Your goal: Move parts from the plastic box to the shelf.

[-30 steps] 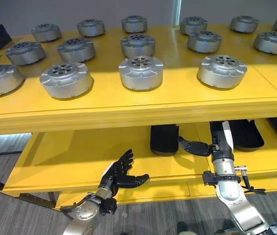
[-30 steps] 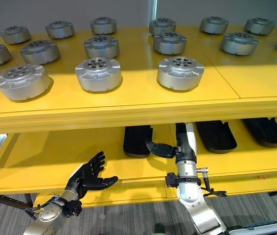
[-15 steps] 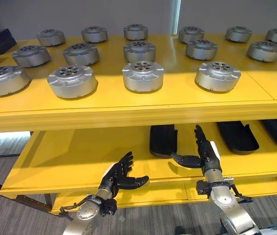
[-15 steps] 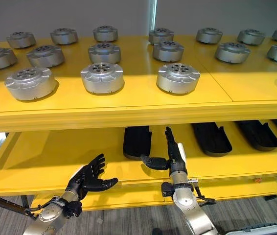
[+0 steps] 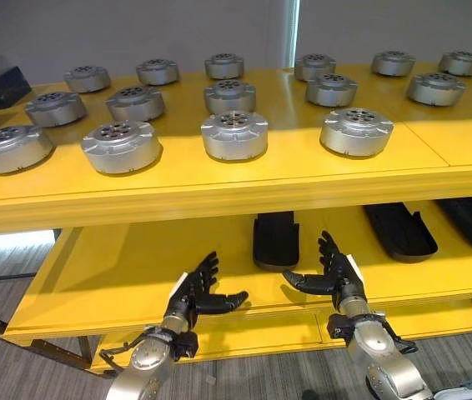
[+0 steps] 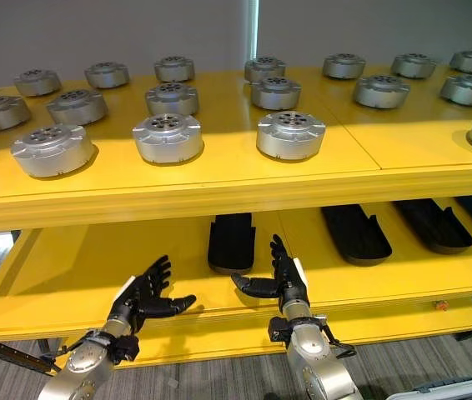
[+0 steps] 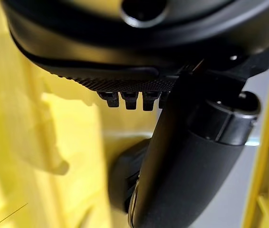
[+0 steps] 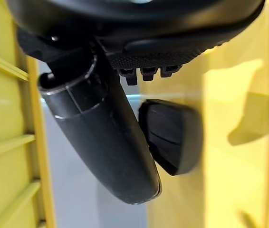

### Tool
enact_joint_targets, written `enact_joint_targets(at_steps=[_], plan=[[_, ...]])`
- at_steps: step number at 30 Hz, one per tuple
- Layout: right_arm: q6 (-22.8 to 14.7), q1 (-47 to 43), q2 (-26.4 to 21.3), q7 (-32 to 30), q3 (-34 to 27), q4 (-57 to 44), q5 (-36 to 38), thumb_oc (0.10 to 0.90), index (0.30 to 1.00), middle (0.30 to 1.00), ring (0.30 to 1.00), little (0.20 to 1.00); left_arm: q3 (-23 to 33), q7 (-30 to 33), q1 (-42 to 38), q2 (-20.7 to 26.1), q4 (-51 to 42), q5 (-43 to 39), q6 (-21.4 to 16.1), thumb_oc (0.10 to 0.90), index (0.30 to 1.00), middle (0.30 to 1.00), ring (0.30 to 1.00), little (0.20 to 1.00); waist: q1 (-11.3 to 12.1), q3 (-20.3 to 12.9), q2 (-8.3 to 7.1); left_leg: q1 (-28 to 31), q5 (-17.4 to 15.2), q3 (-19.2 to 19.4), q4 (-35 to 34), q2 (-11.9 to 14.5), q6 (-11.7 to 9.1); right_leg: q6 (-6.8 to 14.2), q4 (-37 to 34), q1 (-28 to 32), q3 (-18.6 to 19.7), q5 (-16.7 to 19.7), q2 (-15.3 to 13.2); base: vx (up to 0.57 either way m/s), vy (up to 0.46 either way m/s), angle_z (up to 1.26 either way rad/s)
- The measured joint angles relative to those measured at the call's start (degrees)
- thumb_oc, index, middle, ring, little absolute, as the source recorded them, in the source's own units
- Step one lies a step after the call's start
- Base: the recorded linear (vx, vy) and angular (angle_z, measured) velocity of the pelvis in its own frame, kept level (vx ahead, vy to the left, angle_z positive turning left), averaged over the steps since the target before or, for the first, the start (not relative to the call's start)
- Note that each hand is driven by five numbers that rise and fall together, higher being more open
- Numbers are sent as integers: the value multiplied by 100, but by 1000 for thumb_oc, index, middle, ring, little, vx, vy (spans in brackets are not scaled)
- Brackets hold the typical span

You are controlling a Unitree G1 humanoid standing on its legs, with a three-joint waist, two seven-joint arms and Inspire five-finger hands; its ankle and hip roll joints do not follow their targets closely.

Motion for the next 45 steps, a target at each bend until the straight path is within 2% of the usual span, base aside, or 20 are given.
enact_joint_targets(at_steps=[4, 7, 11, 14, 17, 22, 28, 32, 40, 45], plan=[[68, 30, -17, 123, 215, 1, 51, 900, 1000, 1000, 1000, 1000, 62, 180, -479, -71, 195, -11, -70, 900, 1000, 1000, 1000, 1000, -169, -31, 50, 25, 0, 37, 0, 0, 0, 6, -7, -8, 35, 1, 2, 45, -25, -6], [72, 37, -48, 184, 339, -3, 47, 900, 1000, 1000, 1000, 1000, 38, 410, -800, -293, 507, -10, -95, 900, 1000, 1000, 1000, 1000, -317, -64, 102, 83, -16, 132, -2, 13, -15, 30, -28, -5, 70, -15, 14, 56, -9, -11], [72, 50, -151, 346, 327, -102, 35, 900, 1000, 1000, 1000, 1000, 32, 646, -878, -472, 792, -32, -92, 900, 1000, 1000, 1000, 1000, -484, -89, 150, 109, -30, 185, -3, 19, -18, 31, -38, -23, 161, -16, 29, 38, 4, -10], [76, 57, -292, 527, 346, -384, 29, 900, 1000, 1000, 1000, 1000, 32, 768, -910, -543, 1021, -24, -89, 900, 1000, 1000, 1000, 1000, -520, -88, 164, 174, -49, 302, -4, 31, -27, 29, -39, -38, 227, -11, 40, 38, 3, -18], [74, 60, -414, 736, 336, -865, 6, 900, 1000, 1000, 1000, 1000, 32, 926, -937, -661, 1436, -6, -87, 900, 1000, 1000, 1000, 1000, -656, -109, 204, 220, -73, 386, -4, 26, -32, 28, -40, -46, 322, -15, 45, 38, 17, -14], [78, 79, -458, 885, 297, -975, -183, 900, 1000, 1000, 1000, 1000, -31, 999, -977, -879, 2209, -35, -37, 900, 1000, 1000, 1000, 1000, -793, -123, 231, 282, -110, 534, -5, 15, -38, 28, -40, -68, 419, -16, 64, 21, 21, -12], [126, 280, -602, 1030, 40, -976, -206, 900, 1000, 1000, 1000, 1000, -88, 1005, -923, -921, 2332, -63, -56, 900, 1000, 1000, 1000, 1000, -807, -122, 253, 319, -134, 674, -5, 5, -45, 70, -40, -120, 536, 19, 66, 17, 18, -11], [171, 484, -701, 1255, -12, -985, -289, 900, 1000, 1000, 1000, 1000, -89, 1004, -836, -1015, 2346, -71, -131, 900, 1000, 1000, 1000, 1000, -820, -98, 337, 383, -181, 806, -5, -7, -38, 70, -41, -141, 666, 16, 62, -15, -1, -15], [171, 546, -772, 1357, -5, -995, -303, 900, 1000, 1000, 1000, 1000, -199, 1008, -832, -1094, 2350, -72, -217, 900, 1000, 1000, 1000, 1000, -938, -27, 393, 377, -193, 823, -6, -6, -44, 76, -41, -157, 675, 12, 38, -3, -1, -1], [171, 547, -770, 1357, -6, -996, -304, 900, 1000, 1000, 1000, 1000, -223, 1008, -836, -1095, 2343, -77, -230, 900, 1000, 1000, 1000, 1000, -943, -15, 377, 379, -201, 828, -6, -7, -49, 79, -41, -158, 675, 8, 44, 15, 5, 0]])
